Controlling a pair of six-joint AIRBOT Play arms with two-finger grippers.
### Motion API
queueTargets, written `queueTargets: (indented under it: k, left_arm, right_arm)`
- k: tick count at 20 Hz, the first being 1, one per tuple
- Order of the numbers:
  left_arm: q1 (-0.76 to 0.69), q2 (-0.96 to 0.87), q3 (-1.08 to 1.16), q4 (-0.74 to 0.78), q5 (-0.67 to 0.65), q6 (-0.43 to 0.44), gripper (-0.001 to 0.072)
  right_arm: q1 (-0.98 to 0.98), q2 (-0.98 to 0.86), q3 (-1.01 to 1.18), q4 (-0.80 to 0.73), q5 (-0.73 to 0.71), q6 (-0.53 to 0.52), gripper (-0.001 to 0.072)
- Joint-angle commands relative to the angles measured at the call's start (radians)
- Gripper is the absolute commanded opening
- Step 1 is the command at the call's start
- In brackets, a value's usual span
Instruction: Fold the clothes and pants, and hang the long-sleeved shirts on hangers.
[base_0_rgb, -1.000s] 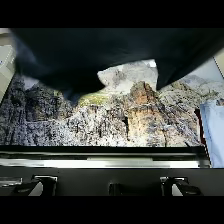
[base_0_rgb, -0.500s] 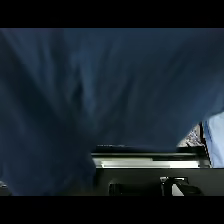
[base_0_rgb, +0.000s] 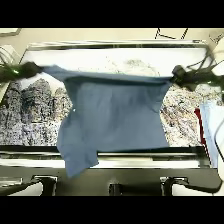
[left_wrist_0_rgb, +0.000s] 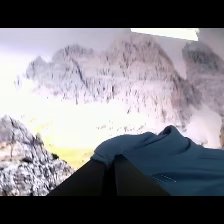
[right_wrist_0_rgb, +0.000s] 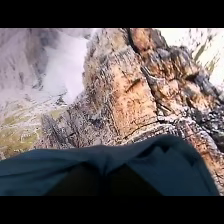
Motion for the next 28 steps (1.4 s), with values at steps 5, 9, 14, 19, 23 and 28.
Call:
queueTargets:
  k: [5, 9, 14, 19, 23, 28]
  left_arm:
    - [-0.051, -0.228, -0.043, -0.097, -0.223, -0.006, 0.0120]
    - [0.069, -0.224, 0.044, 0.103, -0.589, -0.020, 0.0712]
    - [0.325, -0.174, -0.135, 0.201, -0.809, -0.155, 0.0562]
    - [0.346, -0.050, -0.590, 0.048, -0.561, -0.006, 0.0513]
    - [0.320, -0.054, -0.698, -0.173, -0.442, 0.086, 0.0513]
    - [0.195, -0.054, -0.702, -0.172, -0.356, 0.064, 0.0509]
  right_arm:
    - [-0.007, -0.160, -0.037, 0.111, -0.019, 0.054, 0.0069]
    - [-0.140, -0.113, 0.056, 0.095, 0.194, -0.069, 0.0496]
    - [-0.323, -0.095, -0.031, -0.162, 0.584, -0.146, 0.0584]
    - [-0.324, -0.088, -0.185, -0.138, 0.591, -0.175, 0.0492]
    - [-0.324, -0.088, -0.190, -0.120, 0.590, -0.175, 0.0492]
    - [-0.324, -0.088, -0.190, -0.120, 0.589, -0.182, 0.0492]
